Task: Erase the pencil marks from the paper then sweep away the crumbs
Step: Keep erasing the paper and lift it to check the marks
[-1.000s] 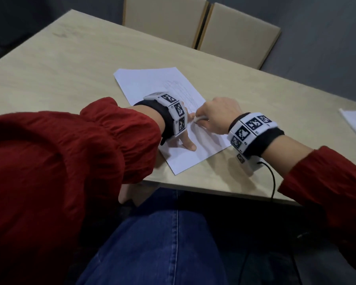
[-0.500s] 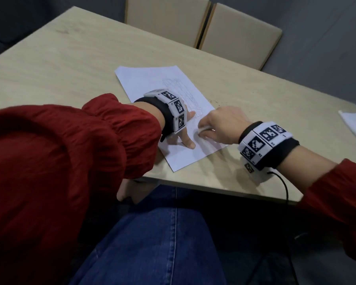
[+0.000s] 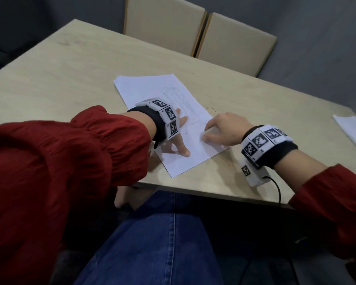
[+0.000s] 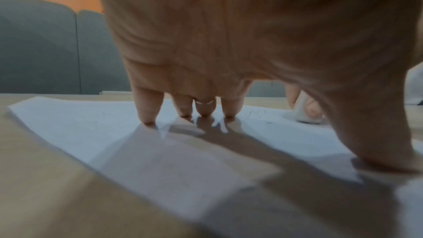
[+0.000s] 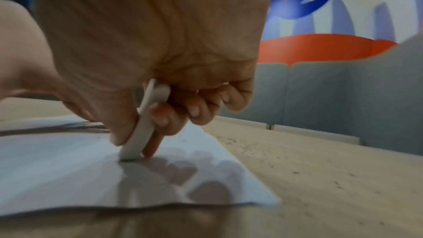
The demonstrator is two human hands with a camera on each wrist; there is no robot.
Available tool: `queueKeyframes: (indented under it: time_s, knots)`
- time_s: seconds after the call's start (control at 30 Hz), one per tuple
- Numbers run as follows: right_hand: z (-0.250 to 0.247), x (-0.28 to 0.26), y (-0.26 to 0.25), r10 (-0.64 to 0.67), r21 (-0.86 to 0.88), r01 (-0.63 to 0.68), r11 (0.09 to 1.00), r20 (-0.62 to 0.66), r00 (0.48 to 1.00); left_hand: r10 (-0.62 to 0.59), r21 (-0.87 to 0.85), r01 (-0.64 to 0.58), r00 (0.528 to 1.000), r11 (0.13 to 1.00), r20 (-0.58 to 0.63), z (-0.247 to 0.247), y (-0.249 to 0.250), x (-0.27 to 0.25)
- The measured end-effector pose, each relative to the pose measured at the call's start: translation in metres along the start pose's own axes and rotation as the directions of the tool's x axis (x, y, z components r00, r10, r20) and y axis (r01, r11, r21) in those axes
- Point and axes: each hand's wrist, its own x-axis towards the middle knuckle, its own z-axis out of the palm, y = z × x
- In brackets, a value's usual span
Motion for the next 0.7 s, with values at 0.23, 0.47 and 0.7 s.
queueKeyframes:
  time_s: [0.23,0.47,0.7]
  knots:
    - [0.002,0.023,0.014,0.123,0.011,-0.122,0.992,-0.074,0.99,0.002,0.083,0.0,1.0,0.997,-0.02,-0.007,-0.001,-0.008]
    - [-0.012,0.036,0.0,0.149,0.193,-0.129,0.973,-0.089,0.985,0.027,0.085,-0.017,0.994,0.996,-0.109,-0.02,0.002,-0.019]
    - [-0.004,0.04,0.011,0.09,0.345,-0.076,0.936,-0.024,0.996,-0.062,-0.034,0.057,0.988,0.998,-0.145,-0.04,-0.012,-0.009]
